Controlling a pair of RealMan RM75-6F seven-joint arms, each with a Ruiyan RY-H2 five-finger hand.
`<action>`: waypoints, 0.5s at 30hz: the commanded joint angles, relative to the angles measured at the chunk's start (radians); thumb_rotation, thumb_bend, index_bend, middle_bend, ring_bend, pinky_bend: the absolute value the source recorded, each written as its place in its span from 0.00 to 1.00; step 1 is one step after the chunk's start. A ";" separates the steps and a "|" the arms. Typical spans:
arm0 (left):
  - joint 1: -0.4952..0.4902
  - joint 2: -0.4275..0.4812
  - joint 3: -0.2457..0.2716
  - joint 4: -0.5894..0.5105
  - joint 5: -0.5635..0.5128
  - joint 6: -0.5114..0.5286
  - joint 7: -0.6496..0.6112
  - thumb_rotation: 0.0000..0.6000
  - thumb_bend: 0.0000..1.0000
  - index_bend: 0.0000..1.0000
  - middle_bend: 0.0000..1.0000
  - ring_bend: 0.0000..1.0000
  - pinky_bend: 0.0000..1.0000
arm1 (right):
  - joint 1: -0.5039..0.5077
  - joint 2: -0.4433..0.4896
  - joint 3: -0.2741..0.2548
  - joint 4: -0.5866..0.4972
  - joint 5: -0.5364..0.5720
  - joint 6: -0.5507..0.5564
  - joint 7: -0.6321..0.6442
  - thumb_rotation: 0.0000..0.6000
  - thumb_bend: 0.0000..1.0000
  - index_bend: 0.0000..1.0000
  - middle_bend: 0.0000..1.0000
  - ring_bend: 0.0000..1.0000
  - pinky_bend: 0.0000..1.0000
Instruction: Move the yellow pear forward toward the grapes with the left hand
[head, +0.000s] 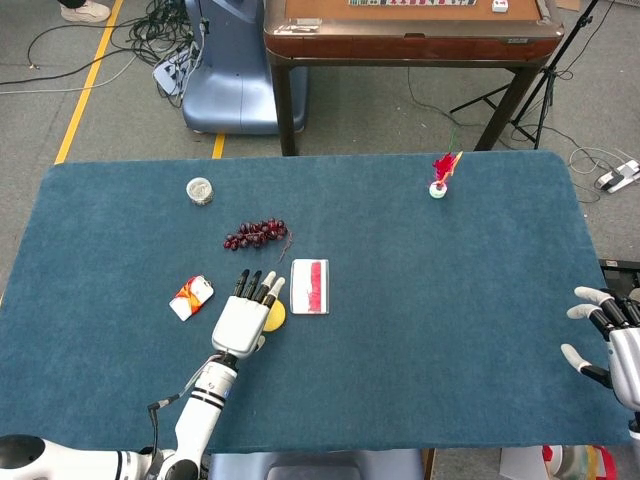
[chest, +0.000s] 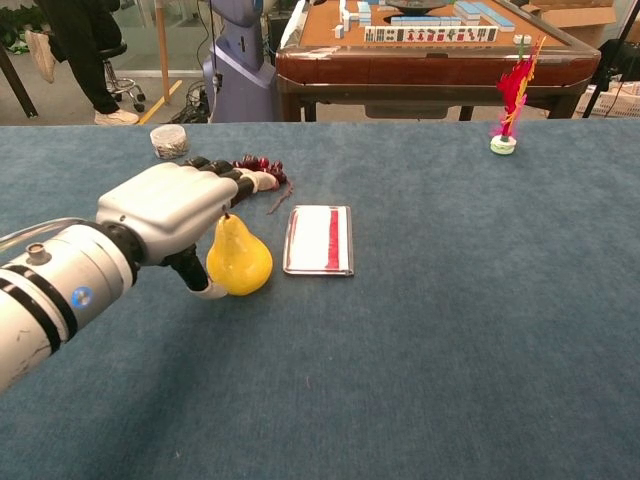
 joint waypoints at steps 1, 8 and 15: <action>-0.007 -0.010 -0.005 0.007 -0.010 -0.003 0.005 1.00 0.00 0.00 0.00 0.00 0.00 | -0.001 0.002 0.001 -0.001 0.000 0.003 0.003 1.00 0.10 0.46 0.30 0.22 0.33; -0.029 -0.046 -0.026 0.052 -0.040 -0.009 0.014 1.00 0.00 0.00 0.00 0.00 0.00 | -0.004 0.008 0.003 -0.001 0.002 0.008 0.012 1.00 0.10 0.46 0.30 0.22 0.33; -0.048 -0.067 -0.050 0.100 -0.085 -0.019 0.027 1.00 0.00 0.00 0.00 0.00 0.00 | -0.005 0.011 0.006 -0.001 0.005 0.010 0.019 1.00 0.10 0.46 0.30 0.22 0.33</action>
